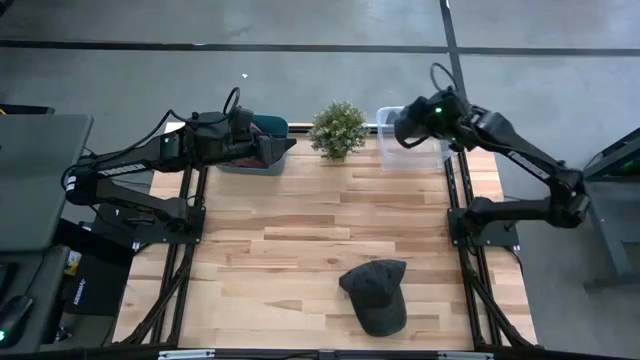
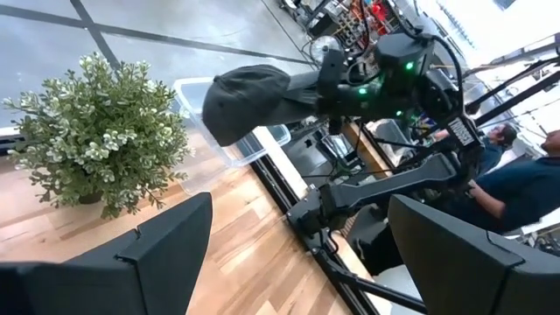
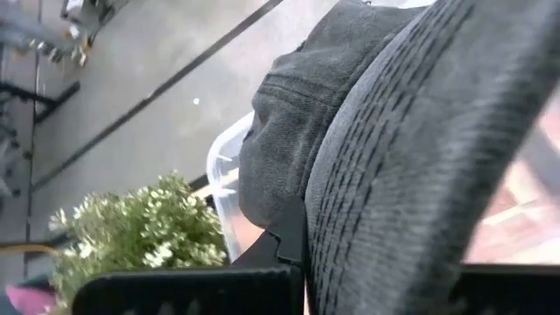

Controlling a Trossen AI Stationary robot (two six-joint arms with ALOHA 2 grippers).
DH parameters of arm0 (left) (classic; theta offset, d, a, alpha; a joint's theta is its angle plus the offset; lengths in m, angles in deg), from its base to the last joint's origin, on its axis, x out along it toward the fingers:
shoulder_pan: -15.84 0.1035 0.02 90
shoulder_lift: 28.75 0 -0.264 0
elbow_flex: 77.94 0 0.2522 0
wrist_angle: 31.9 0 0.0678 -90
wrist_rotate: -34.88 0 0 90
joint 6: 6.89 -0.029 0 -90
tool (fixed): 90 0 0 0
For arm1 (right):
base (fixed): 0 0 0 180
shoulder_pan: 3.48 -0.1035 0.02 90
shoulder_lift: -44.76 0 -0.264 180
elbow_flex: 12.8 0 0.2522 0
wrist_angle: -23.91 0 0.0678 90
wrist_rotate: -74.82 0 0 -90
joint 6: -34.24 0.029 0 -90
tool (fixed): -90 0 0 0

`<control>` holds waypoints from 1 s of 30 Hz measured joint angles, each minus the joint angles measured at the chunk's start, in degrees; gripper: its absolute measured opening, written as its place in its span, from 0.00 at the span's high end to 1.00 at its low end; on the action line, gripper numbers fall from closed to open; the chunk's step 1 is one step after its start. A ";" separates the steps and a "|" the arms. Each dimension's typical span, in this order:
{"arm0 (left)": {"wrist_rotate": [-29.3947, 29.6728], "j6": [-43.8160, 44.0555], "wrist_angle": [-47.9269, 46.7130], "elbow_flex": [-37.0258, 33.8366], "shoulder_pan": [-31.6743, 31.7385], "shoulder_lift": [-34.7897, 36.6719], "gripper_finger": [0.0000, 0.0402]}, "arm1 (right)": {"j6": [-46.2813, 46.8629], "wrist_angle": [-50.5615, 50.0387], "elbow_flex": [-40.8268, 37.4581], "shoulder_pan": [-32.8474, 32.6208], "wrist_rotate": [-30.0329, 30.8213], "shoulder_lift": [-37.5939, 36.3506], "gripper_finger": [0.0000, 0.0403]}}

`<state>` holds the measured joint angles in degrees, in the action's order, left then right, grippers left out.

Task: Pick & Place hat
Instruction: Put the top black cap into the transparent bin

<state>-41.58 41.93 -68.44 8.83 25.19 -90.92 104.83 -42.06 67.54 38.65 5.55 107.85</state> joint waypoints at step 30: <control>0.00 1.01 0.35 -0.02 0.01 0.04 0.16 | 17.74 -5.40 0.09 -7.93 7.79 11.28 0.99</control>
<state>-41.58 42.94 -68.09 8.81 25.20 -90.88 122.57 -47.45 67.63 30.72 13.33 119.13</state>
